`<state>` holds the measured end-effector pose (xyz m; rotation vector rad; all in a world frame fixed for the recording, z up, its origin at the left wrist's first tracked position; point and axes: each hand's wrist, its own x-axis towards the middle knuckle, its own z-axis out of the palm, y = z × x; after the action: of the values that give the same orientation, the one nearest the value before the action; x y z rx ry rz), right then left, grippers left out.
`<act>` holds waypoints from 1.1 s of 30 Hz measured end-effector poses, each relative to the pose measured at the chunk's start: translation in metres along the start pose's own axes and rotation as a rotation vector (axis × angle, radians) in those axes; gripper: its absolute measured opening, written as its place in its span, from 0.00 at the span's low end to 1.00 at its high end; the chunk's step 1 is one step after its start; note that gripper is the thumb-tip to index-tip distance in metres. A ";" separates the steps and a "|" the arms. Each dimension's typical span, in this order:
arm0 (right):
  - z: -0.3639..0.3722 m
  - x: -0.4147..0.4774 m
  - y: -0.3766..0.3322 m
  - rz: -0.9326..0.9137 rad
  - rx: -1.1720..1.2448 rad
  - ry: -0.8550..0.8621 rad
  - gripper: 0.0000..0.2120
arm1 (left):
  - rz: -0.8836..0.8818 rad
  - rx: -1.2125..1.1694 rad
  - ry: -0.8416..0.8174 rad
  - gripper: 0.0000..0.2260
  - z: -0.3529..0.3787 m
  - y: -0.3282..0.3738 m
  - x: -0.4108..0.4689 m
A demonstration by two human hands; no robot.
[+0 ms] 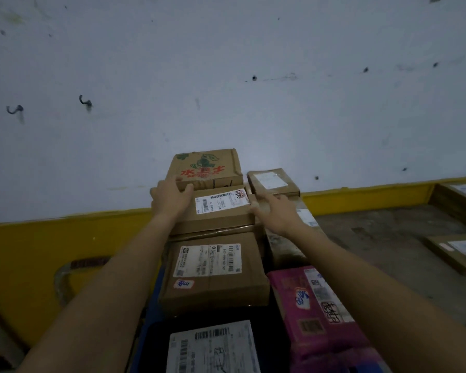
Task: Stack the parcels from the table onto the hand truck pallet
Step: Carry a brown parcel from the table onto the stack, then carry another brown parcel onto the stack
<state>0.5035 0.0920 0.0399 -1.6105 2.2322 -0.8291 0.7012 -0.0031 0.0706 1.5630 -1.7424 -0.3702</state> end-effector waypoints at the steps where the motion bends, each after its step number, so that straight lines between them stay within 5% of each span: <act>1: -0.006 -0.004 0.008 -0.019 -0.001 -0.003 0.28 | 0.022 -0.021 0.020 0.18 0.003 0.008 -0.006; 7: -0.061 -0.030 0.084 -0.077 -0.073 -0.031 0.28 | 0.136 -0.124 0.005 0.17 0.053 0.077 -0.049; 16: -0.171 -0.085 0.243 0.081 -0.072 0.003 0.28 | 0.209 -0.335 -0.181 0.18 0.158 0.212 -0.145; 33: -0.265 -0.068 0.431 0.351 -0.067 0.060 0.28 | 0.238 -0.243 -0.510 0.19 0.346 0.361 -0.181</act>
<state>0.0537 0.3271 -0.0089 -1.1783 2.5075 -0.7192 0.1960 0.1526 0.0140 1.1313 -2.1421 -0.8822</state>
